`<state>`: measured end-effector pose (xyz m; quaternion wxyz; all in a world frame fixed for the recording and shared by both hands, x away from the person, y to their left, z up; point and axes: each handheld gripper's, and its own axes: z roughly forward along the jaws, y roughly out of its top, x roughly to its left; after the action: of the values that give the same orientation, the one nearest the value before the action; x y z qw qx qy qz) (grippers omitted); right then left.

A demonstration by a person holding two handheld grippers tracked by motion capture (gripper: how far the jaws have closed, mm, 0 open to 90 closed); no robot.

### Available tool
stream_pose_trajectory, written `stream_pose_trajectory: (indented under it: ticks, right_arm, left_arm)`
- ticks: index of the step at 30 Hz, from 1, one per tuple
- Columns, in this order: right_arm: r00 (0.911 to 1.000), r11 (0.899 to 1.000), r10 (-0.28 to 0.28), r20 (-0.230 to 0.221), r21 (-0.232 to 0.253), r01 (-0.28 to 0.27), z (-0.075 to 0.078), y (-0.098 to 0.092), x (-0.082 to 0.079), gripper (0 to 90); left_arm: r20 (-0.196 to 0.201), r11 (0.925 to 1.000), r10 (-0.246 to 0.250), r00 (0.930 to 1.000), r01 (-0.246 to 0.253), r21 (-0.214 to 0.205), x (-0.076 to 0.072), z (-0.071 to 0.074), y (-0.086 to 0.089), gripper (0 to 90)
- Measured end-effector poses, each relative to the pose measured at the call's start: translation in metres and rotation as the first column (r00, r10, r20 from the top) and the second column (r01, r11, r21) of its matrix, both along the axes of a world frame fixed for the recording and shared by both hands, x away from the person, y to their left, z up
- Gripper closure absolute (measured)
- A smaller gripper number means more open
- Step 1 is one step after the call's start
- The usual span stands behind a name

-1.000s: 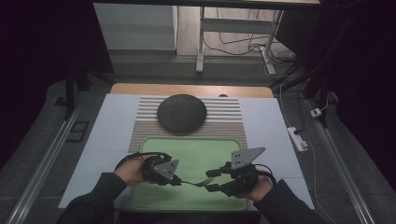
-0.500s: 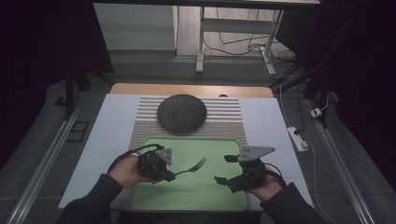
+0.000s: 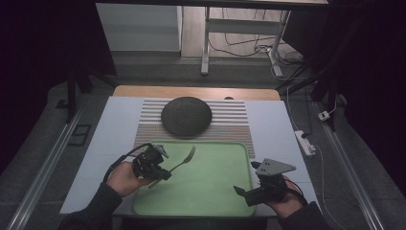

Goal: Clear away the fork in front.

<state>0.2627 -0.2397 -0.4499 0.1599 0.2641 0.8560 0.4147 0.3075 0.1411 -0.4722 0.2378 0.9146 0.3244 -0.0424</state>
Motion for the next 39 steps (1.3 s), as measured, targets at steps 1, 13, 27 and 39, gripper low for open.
stream_pose_trajectory:
  ticks: [1,13,27,39]
  right_arm:
    - [1.0000,1.000,-0.004,0.000,-0.005,0.004,0.000,-0.002,-0.001,0.3]
    - [0.9993,0.999,-0.038,0.001,-0.030,0.038,-0.002,-0.016,-0.013,0.0]
    - [0.9981,0.998,-0.058,-0.020,-0.042,0.057,-0.005,-0.025,-0.016,0.0]
    - [0.9947,0.995,-0.092,-0.045,-0.026,0.091,-0.005,-0.036,-0.022,0.0]
  left_arm:
    - [0.001,0.9996,0.027,0.9996,-0.027,0.001,-0.001,-0.001,0.002,86.1]
    - [-0.096,0.9416,0.336,0.9368,-0.333,0.048,-0.013,-0.020,0.020,85.9]
    - [-0.129,0.9004,0.433,0.8921,-0.422,0.107,-0.012,-0.035,0.025,82.4]
    - [-0.037,0.9154,0.402,0.9147,-0.403,0.006,-0.002,-0.020,0.032,81.3]
